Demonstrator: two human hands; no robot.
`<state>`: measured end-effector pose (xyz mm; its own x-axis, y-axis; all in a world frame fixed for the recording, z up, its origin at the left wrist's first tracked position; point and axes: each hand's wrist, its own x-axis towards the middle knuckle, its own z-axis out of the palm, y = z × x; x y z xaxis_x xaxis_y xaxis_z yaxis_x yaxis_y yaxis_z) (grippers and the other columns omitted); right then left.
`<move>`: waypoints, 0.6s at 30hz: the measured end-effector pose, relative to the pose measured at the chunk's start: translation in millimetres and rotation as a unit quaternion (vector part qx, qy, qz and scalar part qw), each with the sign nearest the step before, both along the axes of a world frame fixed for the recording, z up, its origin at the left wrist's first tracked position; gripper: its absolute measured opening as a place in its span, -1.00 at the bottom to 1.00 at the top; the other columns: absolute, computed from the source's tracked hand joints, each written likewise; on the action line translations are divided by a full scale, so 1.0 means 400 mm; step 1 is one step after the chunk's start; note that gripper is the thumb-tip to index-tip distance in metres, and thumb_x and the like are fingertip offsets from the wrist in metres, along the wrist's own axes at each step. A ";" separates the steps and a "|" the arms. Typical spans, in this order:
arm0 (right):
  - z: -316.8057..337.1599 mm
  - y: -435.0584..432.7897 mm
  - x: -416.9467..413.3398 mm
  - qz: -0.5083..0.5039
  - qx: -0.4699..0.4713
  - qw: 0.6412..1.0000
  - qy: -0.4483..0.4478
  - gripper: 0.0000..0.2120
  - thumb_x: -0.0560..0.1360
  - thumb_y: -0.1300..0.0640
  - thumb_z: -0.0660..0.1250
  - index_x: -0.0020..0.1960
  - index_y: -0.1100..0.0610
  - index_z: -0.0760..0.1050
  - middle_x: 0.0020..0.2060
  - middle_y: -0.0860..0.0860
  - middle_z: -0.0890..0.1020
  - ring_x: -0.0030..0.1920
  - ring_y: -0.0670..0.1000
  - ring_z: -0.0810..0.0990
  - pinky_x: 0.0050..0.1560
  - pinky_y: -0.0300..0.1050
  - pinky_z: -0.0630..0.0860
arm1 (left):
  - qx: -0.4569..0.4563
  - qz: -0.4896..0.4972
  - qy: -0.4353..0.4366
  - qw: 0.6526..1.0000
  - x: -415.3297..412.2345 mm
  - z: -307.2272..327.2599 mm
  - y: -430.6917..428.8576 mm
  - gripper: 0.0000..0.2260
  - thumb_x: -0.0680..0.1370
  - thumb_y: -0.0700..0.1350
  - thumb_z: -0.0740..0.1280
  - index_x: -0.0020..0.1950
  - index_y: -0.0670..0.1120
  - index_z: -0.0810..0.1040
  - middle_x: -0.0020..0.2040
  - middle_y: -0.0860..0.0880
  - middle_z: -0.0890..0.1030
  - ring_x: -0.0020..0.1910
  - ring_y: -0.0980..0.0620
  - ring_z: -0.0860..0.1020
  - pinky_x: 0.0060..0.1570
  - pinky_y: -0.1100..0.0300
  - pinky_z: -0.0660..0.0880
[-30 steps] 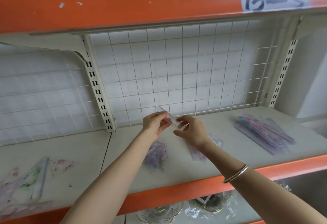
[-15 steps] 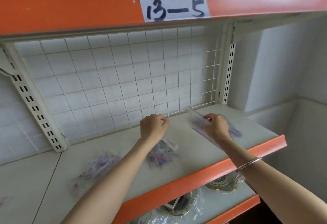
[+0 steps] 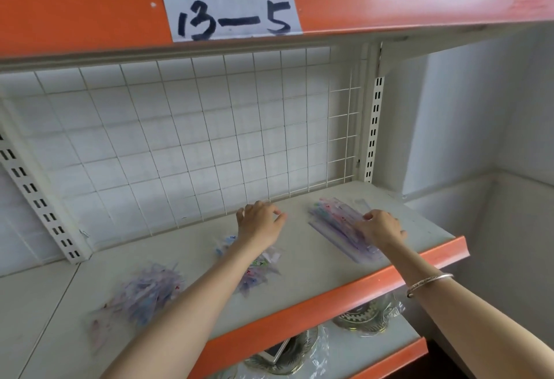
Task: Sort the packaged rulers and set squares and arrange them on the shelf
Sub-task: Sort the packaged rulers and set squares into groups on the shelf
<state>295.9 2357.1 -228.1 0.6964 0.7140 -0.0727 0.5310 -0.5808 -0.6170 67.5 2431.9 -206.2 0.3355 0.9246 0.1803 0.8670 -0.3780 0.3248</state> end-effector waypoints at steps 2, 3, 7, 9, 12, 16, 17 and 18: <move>0.002 0.002 0.001 -0.001 0.003 1.000 -0.012 -0.66 0.46 0.10 0.23 0.23 0.05 0.48 0.24 0.12 0.47 0.30 0.16 0.33 0.26 0.01 0.22 | -0.002 0.001 0.003 1.000 0.000 -0.001 0.000 -0.69 0.60 0.09 0.13 0.19 0.03 0.58 0.26 -0.05 0.51 0.29 -0.09 0.41 0.36 0.02 0.18; 0.004 0.003 -0.001 0.000 0.006 1.000 -0.023 -0.63 0.48 0.10 0.22 0.27 0.05 0.45 0.26 0.12 0.45 0.31 0.16 0.32 0.27 0.01 0.21 | -0.002 0.002 0.004 1.000 0.000 -0.001 0.000 -0.69 0.60 0.09 0.13 0.19 0.03 0.58 0.26 -0.05 0.51 0.29 -0.09 0.41 0.36 0.02 0.19; 0.019 0.006 -0.023 0.040 0.029 0.997 -0.057 -0.65 0.52 0.11 0.20 0.29 0.03 0.44 0.28 0.10 0.44 0.33 0.14 0.29 0.27 0.00 0.19 | 0.001 0.008 0.005 1.000 -0.004 0.004 0.000 -0.69 0.60 0.09 0.13 0.18 0.05 0.58 0.24 -0.06 0.51 0.26 -0.09 0.42 0.33 0.01 0.19; 0.025 0.014 -0.048 0.074 0.041 0.994 -0.064 -0.69 0.51 0.10 0.20 0.24 0.04 0.48 0.25 0.10 0.46 0.30 0.14 0.32 0.26 0.00 0.20 | 0.001 0.011 -0.001 1.000 -0.016 0.009 -0.006 -0.70 0.61 0.09 0.13 0.18 0.05 0.58 0.24 -0.06 0.51 0.26 -0.09 0.42 0.34 -0.01 0.19; 0.039 0.035 -0.102 0.114 0.053 0.989 -0.078 -0.71 0.51 0.09 0.22 0.21 0.02 0.51 0.25 0.09 0.47 0.31 0.13 0.33 0.28 0.02 0.19 | 0.003 0.026 -0.007 1.000 -0.057 0.017 -0.019 -0.70 0.61 0.09 0.13 0.19 0.05 0.57 0.27 -0.05 0.50 0.28 -0.10 0.41 0.35 -0.02 0.19; 0.060 0.059 -0.208 0.166 0.051 0.980 -0.102 -0.71 0.50 0.08 0.25 0.22 0.03 0.51 0.25 0.09 0.47 0.32 0.13 0.33 0.30 0.04 0.19 | 0.008 0.055 -0.004 0.998 -0.159 0.017 -0.040 -0.70 0.61 0.09 0.14 0.21 0.03 0.56 0.28 -0.05 0.49 0.29 -0.10 0.39 0.34 0.01 0.17; 0.063 0.063 -0.239 0.179 0.048 0.976 -0.111 -0.70 0.50 0.08 0.26 0.22 0.03 0.50 0.25 0.09 0.47 0.32 0.13 0.33 0.31 0.05 0.19 | 0.008 0.065 -0.003 0.998 -0.191 0.016 -0.045 -0.71 0.61 0.08 0.15 0.21 0.04 0.56 0.28 -0.05 0.49 0.29 -0.09 0.39 0.33 0.02 0.17; 0.063 0.067 -0.272 0.194 0.046 0.973 -0.119 -0.70 0.51 0.07 0.27 0.23 0.02 0.50 0.24 0.08 0.47 0.31 0.12 0.34 0.30 0.05 0.19 | 0.009 0.076 -0.004 0.997 -0.225 0.016 -0.050 -0.71 0.61 0.08 0.15 0.21 0.04 0.56 0.28 -0.05 0.49 0.29 -0.09 0.40 0.33 0.03 0.17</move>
<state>187.2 2383.8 -202.7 0.3625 0.9222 0.1349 0.8333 -0.2559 -0.4900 -22.6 2412.1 -199.9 0.1912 0.9609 0.2002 0.9120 -0.2493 0.3256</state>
